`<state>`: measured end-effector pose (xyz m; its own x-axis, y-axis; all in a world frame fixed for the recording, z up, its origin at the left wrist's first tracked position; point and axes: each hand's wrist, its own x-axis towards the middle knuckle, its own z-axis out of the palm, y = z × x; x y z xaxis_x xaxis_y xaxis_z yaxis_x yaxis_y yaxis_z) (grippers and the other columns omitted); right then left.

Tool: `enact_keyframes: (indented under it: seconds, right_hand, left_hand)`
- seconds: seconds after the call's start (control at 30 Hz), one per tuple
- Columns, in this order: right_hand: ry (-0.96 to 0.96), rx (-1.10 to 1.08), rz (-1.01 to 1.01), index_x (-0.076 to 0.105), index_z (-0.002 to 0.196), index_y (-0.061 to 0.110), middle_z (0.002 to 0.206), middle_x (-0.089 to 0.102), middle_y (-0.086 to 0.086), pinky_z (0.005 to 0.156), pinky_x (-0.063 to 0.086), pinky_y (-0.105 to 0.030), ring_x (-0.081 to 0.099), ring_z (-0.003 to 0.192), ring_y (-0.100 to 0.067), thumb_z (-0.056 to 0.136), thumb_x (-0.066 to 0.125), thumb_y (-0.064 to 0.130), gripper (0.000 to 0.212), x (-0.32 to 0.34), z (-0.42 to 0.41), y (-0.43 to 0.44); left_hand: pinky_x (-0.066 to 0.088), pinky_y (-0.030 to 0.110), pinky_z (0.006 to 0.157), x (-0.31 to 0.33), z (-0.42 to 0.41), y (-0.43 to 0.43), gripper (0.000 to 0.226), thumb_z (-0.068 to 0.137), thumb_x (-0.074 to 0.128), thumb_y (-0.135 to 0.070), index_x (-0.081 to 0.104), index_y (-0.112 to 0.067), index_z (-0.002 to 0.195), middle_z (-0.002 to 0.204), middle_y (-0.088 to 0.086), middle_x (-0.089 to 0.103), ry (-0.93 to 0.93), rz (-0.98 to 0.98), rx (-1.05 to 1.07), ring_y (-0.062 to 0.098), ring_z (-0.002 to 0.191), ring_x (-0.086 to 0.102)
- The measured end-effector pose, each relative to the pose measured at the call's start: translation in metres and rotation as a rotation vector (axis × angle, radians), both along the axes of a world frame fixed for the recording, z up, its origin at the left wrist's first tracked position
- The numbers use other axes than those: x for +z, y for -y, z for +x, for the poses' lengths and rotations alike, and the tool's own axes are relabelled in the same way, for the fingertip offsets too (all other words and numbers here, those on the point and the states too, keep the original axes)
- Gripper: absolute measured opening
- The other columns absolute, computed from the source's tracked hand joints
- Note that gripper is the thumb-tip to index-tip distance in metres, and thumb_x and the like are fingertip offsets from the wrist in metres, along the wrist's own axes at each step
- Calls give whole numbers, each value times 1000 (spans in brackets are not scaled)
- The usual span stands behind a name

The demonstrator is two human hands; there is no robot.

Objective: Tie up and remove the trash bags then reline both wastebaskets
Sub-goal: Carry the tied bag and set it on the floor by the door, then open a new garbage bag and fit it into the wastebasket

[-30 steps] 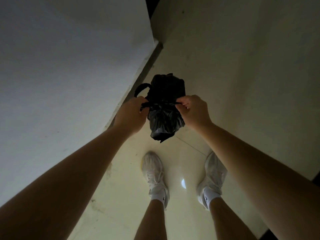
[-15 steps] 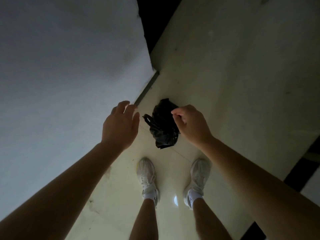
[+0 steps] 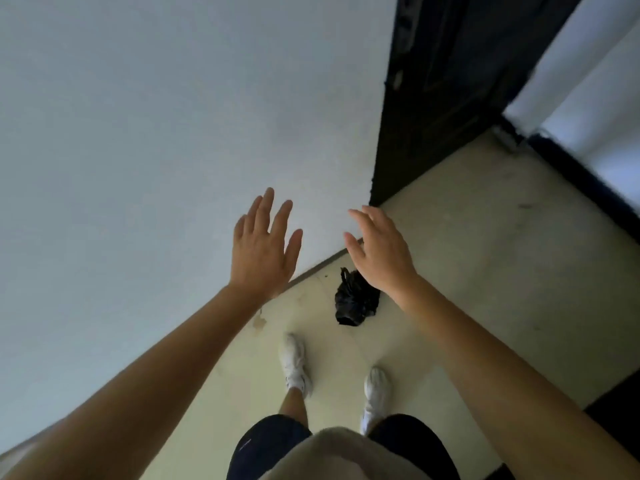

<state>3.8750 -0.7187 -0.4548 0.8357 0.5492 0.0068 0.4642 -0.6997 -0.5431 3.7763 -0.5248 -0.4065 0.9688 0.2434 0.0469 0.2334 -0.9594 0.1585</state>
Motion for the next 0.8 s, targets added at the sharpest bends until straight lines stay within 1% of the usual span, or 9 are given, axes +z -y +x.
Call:
enact_keyframes:
  seconds: [0.1, 0.2, 0.3, 0.4, 0.5, 0.57, 0.67, 0.8]
  right_hand:
    - [33, 159, 44, 39, 148, 16, 155, 34, -10, 110, 41, -44, 37, 141, -26, 103, 44, 40, 52, 66, -18, -35]
    - [121, 296, 82, 38, 150, 17, 158, 30, -10, 113, 35, -44, 32, 144, -27, 102, 43, 41, 53, 131, -41, -79]
    - [237, 404, 156, 41, 148, 17, 159, 30, -11, 113, 34, -45, 30, 145, -28, 102, 45, 41, 52, 189, -82, -137]
    - [343, 480, 283, 47, 144, 15, 157, 33, -14, 113, 33, -46, 31, 144, -31, 100, 49, 40, 51, 236, -154, -198]
    - [400, 585, 379, 47, 144, 14, 158, 31, -15, 115, 29, -45, 28, 146, -31, 100, 49, 40, 51, 268, -247, -264]
    - [430, 700, 435, 47, 144, 14, 159, 29, -15, 116, 29, -47, 26, 147, -31, 100, 49, 41, 52, 287, -340, -317]
    - [429, 913, 519, 46, 144, 14, 159, 28, -16, 116, 29, -48, 26, 147, -32, 99, 51, 39, 52, 313, -482, -395]
    - [418, 1163, 593, 45, 145, 16, 160, 27, -14, 116, 29, -47, 26, 148, -29, 99, 49, 42, 52, 336, -669, -454]
  left_hand:
    - [28, 53, 115, 50, -66, -20, 54, 103, 38, -45, 37, -17, 150, 162, 14, 23, 1, 0, 178, 35, 148, 26]
    - [27, 55, 116, 102, -134, -58, 56, 103, 37, -45, 37, -16, 150, 162, 15, 23, 40, 72, 310, 36, 148, 24]
    - [26, 54, 117, 156, -211, -103, 55, 102, 39, -44, 40, -15, 149, 162, 16, 24, 145, 135, 489, 36, 148, 26]
    - [26, 53, 116, 200, -307, -140, 54, 102, 39, -45, 41, -16, 148, 162, 16, 25, 228, 187, 646, 36, 147, 27]
    - [27, 54, 117, 233, -421, -164, 55, 102, 38, -46, 41, -16, 148, 162, 15, 24, 278, 249, 754, 36, 147, 27]
    - [26, 54, 118, 255, -528, -173, 55, 102, 36, -48, 39, -17, 149, 162, 14, 23, 285, 310, 857, 35, 148, 24]
    - [21, 53, 119, 283, -688, -176, 56, 102, 35, -49, 36, -21, 151, 164, 11, 18, 314, 383, 1085, 32, 150, 19]
    - [24, 56, 117, 312, -868, -165, 53, 102, 36, -48, 38, -21, 148, 163, 10, 20, 326, 443, 1387, 32, 149, 21]
